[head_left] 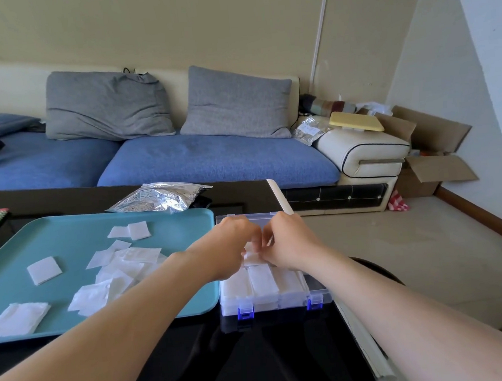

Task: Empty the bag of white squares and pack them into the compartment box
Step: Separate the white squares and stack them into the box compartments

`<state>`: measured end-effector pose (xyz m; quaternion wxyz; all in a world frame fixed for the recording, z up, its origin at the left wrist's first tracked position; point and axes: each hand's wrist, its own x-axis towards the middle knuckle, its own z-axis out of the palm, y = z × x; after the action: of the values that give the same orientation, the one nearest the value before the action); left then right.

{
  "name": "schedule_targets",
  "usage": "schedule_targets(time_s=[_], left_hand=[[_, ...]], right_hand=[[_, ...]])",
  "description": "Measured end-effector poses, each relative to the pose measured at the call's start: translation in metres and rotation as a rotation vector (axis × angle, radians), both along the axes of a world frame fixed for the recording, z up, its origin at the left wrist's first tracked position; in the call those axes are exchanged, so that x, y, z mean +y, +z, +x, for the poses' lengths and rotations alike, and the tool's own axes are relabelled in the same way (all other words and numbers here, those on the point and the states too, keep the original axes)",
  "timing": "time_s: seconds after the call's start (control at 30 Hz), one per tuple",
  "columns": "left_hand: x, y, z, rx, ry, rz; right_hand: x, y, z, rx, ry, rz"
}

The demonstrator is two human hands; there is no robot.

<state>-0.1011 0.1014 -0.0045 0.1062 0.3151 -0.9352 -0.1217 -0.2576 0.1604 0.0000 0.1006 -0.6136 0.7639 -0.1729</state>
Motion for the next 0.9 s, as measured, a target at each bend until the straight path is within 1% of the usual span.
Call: schedule_targets(time_s=[0.07,0.17,0.27,0.37,0.43,0.53,0.6,0.67,0.8,0.9], left_hand=[[0.002,0.001,0.0,0.046,0.027,0.047],[0.003,0.002,-0.001,0.069,0.067,0.089],[0.002,0.005,0.0,0.078,0.115,0.077],[-0.006,0.013,0.011,0.08,0.187,0.033],[-0.011,0.018,0.024,0.013,0.267,-0.027],[-0.014,0.025,0.048,-0.166,0.395,-0.106],[-0.019,0.027,0.069,-0.246,0.444,-0.049],[-0.029,0.027,0.092,-0.282,0.451,0.022],[-0.047,0.026,0.127,-0.44,0.471,0.061],[-0.058,0.02,0.148,-0.511,0.522,0.107]], right_hand=[[0.001,0.002,0.004,-0.007,0.024,0.051],[0.001,0.006,0.008,0.042,0.012,0.068],[0.002,0.013,0.012,0.084,-0.009,0.033],[0.002,0.019,0.021,0.082,-0.007,-0.008],[-0.002,0.024,0.03,0.08,0.004,-0.048],[-0.013,0.03,0.048,0.042,0.04,-0.068],[-0.021,0.03,0.064,0.051,0.101,-0.058],[-0.029,0.028,0.082,0.078,0.172,-0.034],[-0.045,0.017,0.114,0.156,0.29,0.055],[-0.056,0.005,0.139,0.149,0.347,0.13]])
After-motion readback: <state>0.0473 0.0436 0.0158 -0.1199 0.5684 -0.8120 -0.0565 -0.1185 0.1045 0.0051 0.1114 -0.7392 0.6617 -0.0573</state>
